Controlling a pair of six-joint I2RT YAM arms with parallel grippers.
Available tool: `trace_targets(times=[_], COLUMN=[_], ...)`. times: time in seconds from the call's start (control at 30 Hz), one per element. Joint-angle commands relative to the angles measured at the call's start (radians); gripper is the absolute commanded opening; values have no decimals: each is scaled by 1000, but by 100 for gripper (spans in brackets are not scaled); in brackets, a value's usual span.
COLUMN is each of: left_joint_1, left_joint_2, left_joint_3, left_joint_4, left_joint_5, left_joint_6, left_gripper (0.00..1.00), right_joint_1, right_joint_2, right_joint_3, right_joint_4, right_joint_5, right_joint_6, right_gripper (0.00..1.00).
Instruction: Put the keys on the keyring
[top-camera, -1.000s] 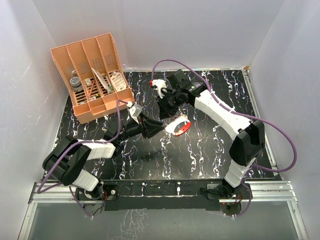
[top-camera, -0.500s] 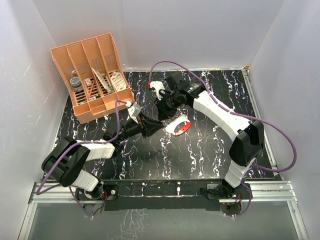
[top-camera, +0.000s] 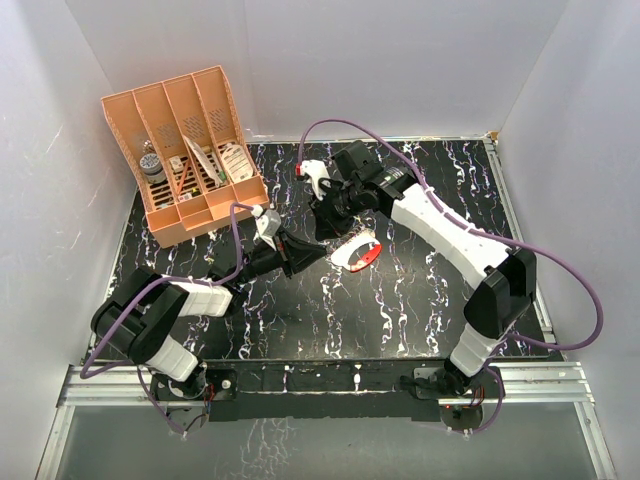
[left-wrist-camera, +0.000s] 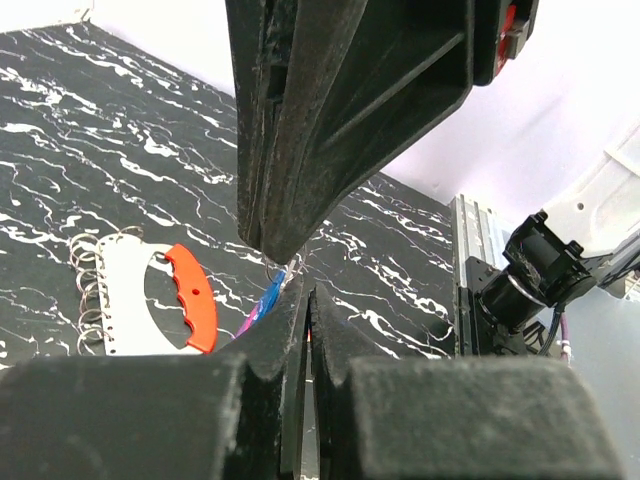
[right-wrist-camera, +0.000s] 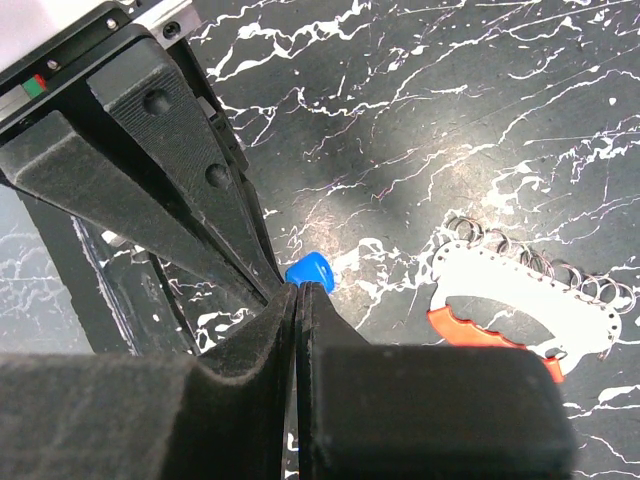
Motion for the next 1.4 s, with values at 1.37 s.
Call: trace_targets(times=[1.37], left_joint_1=[10], left_joint_2=[-59], left_joint_3=[-30], left_joint_4=[112], left_joint_5=[-33], left_joint_6=[20], left_gripper=[0], right_joint_1=[15], right_joint_2=[-65], right_joint_3=[-22], right_joint_4=[78], right_joint_5=[-53], right_joint_6=[-13], right_gripper=[0])
